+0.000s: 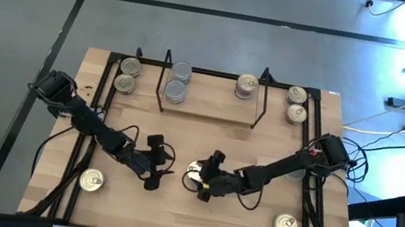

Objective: Stack canned seafood by type on shelf
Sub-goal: Put the blue pink tuna can on the shelf aligned with the stacked blue pink tuna cans

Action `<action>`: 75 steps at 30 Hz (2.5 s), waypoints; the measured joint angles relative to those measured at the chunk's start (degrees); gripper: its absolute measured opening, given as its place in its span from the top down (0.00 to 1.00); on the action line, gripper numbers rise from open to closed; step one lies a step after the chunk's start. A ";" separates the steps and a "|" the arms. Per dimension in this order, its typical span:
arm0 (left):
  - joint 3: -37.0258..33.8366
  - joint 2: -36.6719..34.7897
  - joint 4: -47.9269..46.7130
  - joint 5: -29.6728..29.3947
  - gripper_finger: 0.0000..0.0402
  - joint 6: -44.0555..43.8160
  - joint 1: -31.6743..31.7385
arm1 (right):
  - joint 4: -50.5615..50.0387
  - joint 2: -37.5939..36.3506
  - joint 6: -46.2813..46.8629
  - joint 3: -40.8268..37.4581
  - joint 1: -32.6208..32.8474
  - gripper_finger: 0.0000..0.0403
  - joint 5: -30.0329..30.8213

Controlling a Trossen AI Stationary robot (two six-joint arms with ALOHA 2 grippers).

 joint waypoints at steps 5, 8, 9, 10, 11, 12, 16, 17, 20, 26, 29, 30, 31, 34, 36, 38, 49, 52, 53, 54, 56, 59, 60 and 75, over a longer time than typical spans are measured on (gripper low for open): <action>0.00 0.00 3.84 -0.01 0.44 2.38 0.46 | 0.37 -0.01 -0.38 1.99 0.09 0.21 -0.41; 0.00 0.00 6.95 0.03 0.45 4.12 1.27 | -1.35 -0.94 -1.93 3.05 0.26 0.21 -1.85; 0.02 0.02 7.82 0.18 0.45 4.66 1.63 | -2.83 -1.56 -2.25 3.41 0.56 0.21 -1.99; 0.21 0.16 8.21 0.45 0.46 4.97 2.08 | -4.23 -2.38 -2.31 3.64 0.86 0.21 -2.01; 0.58 0.38 8.21 1.10 0.47 5.25 2.60 | -6.20 -3.43 -2.32 3.66 1.17 0.21 -1.82; 1.08 0.88 8.21 2.10 0.49 5.65 3.14 | -8.44 -4.56 -2.32 3.66 1.68 0.21 -1.46; 4.69 4.59 8.24 7.24 0.54 8.11 5.31 | -18.30 -8.16 -0.33 3.66 3.91 0.21 2.39; 5.75 5.65 8.21 7.49 0.56 8.84 5.71 | -21.05 -8.71 0.70 3.66 4.49 0.21 3.29; 9.02 8.66 8.17 9.46 0.58 11.80 6.99 | -29.28 -9.72 3.93 3.66 6.09 0.21 5.23; 12.13 12.72 3.41 12.47 0.60 12.66 9.02 | -34.98 -9.77 9.69 2.49 8.63 0.21 8.69; 12.22 13.05 2.28 12.59 0.60 12.69 9.15 | -34.22 -9.73 11.09 0.95 8.98 0.21 8.83; 12.21 13.05 2.23 12.55 0.60 12.69 9.14 | -32.82 -9.75 11.47 0.38 8.96 0.21 9.20; 12.22 13.05 2.28 12.50 0.60 12.70 9.14 | -31.21 -9.77 11.56 -0.33 8.93 0.21 9.20; 12.22 13.05 2.30 12.52 0.60 12.66 9.11 | -24.46 -9.75 10.98 -3.14 8.79 0.21 9.16; 12.22 13.02 1.46 12.52 0.60 12.66 9.05 | -20.35 -9.75 9.82 -4.38 8.80 0.21 9.19; 12.00 12.88 0.84 12.40 0.60 12.61 8.99 | -17.95 -9.75 8.90 -5.35 8.81 0.21 9.18; 10.69 12.76 0.92 12.33 0.60 12.83 8.90 | -11.85 -9.23 -4.21 -5.71 8.81 0.21 7.67; 10.44 12.83 1.39 12.34 0.60 12.92 8.90 | -8.97 -8.21 -10.43 -5.70 8.81 0.21 7.63; 9.90 12.83 2.60 12.36 0.60 12.94 8.90 | -8.39 -7.85 -12.80 -5.69 8.79 0.21 7.65; 9.16 12.88 4.26 12.35 0.60 13.02 8.89 | -8.01 -7.41 -15.26 -5.69 8.79 0.21 7.67; 7.14 12.90 8.06 12.37 0.60 12.99 8.90 | -7.02 -6.50 -20.26 -5.69 8.79 0.21 7.66; 4.36 12.90 12.39 12.31 0.60 12.22 8.90 | -5.62 -5.27 -26.51 -5.69 8.78 0.21 7.67; 3.72 12.90 13.58 12.32 0.60 12.04 8.90 | -4.73 -4.84 -27.96 -5.69 8.65 0.21 7.69; 2.21 12.94 15.53 12.37 0.61 11.61 8.92 | 1.52 -2.34 -44.48 -5.67 5.25 0.21 6.71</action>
